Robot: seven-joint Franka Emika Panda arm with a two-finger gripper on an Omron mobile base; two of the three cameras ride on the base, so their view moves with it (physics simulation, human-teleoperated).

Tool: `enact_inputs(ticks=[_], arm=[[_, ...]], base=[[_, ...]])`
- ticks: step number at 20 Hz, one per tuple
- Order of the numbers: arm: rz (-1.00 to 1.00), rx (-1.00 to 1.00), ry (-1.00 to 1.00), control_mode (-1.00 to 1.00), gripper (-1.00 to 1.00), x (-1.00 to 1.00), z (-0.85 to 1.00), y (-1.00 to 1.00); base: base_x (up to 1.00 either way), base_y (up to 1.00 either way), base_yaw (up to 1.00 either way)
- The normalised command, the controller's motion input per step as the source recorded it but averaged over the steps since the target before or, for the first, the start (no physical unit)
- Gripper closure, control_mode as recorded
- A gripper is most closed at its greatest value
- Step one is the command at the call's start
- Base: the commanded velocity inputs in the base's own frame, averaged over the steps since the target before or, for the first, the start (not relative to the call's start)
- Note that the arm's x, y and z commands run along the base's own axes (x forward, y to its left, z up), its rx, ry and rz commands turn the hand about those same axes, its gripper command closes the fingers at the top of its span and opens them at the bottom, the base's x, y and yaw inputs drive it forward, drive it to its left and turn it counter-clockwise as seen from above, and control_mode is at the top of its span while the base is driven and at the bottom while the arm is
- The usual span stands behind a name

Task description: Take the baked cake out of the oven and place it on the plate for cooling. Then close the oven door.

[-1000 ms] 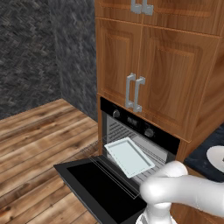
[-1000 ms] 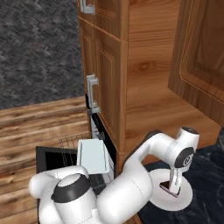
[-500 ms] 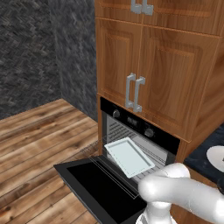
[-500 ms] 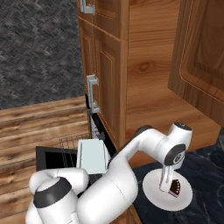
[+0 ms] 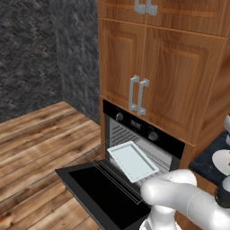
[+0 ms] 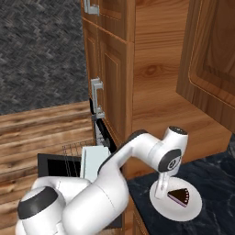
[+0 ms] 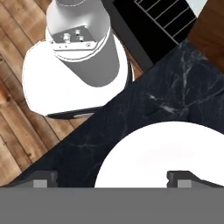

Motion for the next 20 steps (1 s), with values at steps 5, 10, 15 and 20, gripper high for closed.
enact_inputs(ticks=[5, 10, 15, 20], arm=[[0.0, 0.0, -0.11, -1.0, -1.0, -0.24, 0.79, 0.26], [0.0, 0.0, -0.15, -1.0, -1.0, -0.32, 1.0, 0.25], [0.0, -0.03, -0.09, -1.0, -1.0, -0.42, 1.0, 0.44], [0.0, -0.09, -0.04, -1.0, -1.0, -0.44, 0.94, 0.78]], base=[[0.0, 0.0, 0.0], [0.0, 0.0, 0.0], [0.0, 0.0, 0.0], [0.0, 0.0, 0.0]])
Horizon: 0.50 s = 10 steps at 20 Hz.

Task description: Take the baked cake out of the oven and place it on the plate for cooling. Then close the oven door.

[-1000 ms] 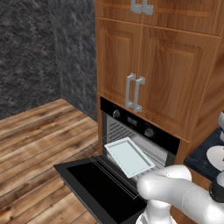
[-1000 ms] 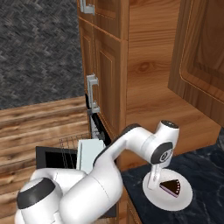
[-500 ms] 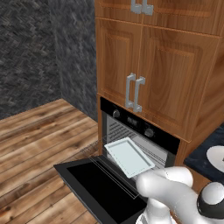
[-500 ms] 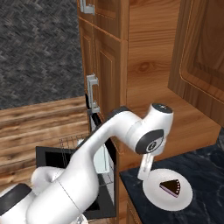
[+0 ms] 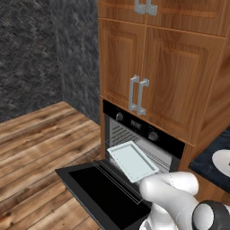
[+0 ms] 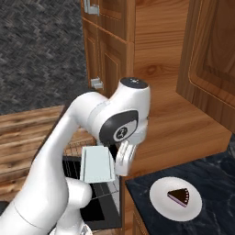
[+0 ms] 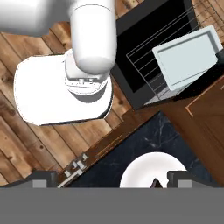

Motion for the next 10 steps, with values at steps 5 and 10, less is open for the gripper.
enact_inputs(ticks=[5, 10], arm=[[0.0, -0.11, -0.01, -1.0, -1.0, -0.33, 0.68, 0.9], [0.0, -0.13, 0.0, -1.0, -1.0, -0.2, 0.33, 1.0]], base=[[0.0, 0.0, 0.0], [0.0, 0.0, 0.0]])
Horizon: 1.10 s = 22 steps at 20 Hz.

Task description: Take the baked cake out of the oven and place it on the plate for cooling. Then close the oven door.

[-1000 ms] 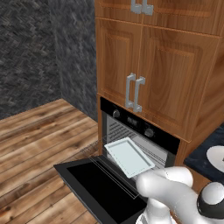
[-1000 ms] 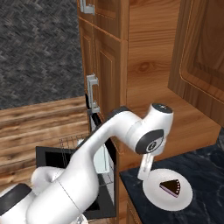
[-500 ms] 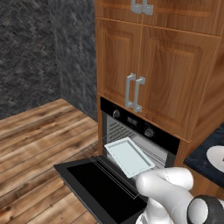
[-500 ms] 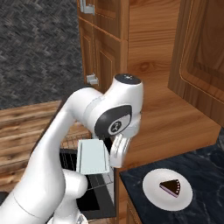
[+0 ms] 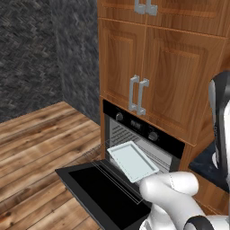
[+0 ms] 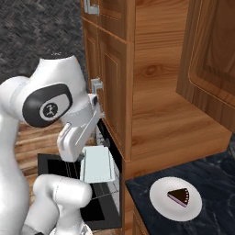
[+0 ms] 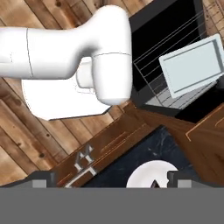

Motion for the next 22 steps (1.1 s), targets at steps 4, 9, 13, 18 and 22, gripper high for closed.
enact_inputs(ticks=[4, 9, 13, 18, 22], arm=[[0.0, -0.09, 0.0, -1.0, -1.0, -0.02, 0.01, 1.0], [0.05, -0.02, 0.01, -1.0, -1.0, 0.0, -0.04, 0.97], [0.07, 0.0, 0.06, -1.0, -1.0, 0.13, -0.09, 0.89], [0.07, 0.0, 0.13, -1.0, -1.0, 0.29, -0.07, 0.81], [0.04, 0.0, 0.15, -1.0, -1.0, 0.39, -0.21, 0.73]], base=[[0.0, 0.0, 0.0], [0.0, 0.0, 0.0], [0.0, 0.0, 0.0], [0.0, 0.0, 0.0], [0.0, 0.0, 0.0]])
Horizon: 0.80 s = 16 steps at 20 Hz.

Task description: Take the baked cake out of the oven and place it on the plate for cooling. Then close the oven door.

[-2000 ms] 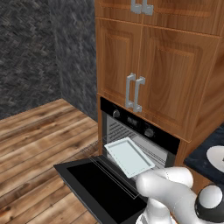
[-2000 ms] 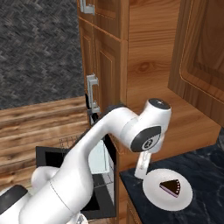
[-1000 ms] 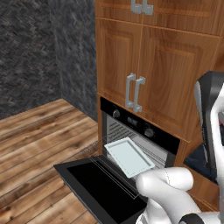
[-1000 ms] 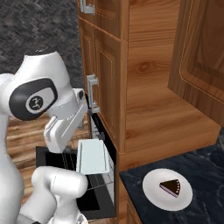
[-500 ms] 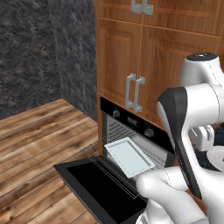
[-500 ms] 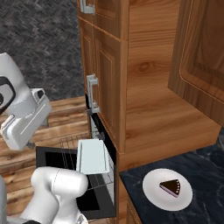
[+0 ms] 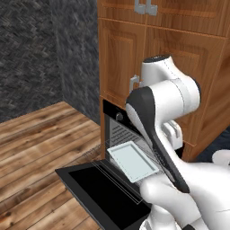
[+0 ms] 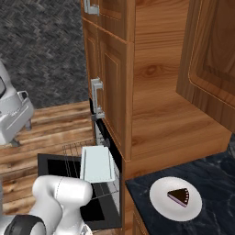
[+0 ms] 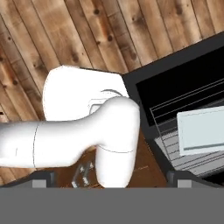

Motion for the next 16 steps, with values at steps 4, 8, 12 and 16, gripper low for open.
enact_inputs(ticks=[4, 8, 12, 16], arm=[[0.01, 0.0, 0.16, -1.0, -1.0, 0.42, -0.41, 0.57], [0.0, 0.0, 0.11, -1.0, -1.0, 0.32, -0.55, 0.44], [0.0, 0.0, 0.03, -1.0, -1.0, 0.24, -0.63, 0.35], [0.0, 0.0, 0.0, -1.0, -1.0, 0.26, -0.6, 0.27]], base=[[0.0, 0.0, 0.0], [0.0, 0.0, 0.0], [0.0, 0.0, 0.0], [0.0, 0.0, 0.0]])
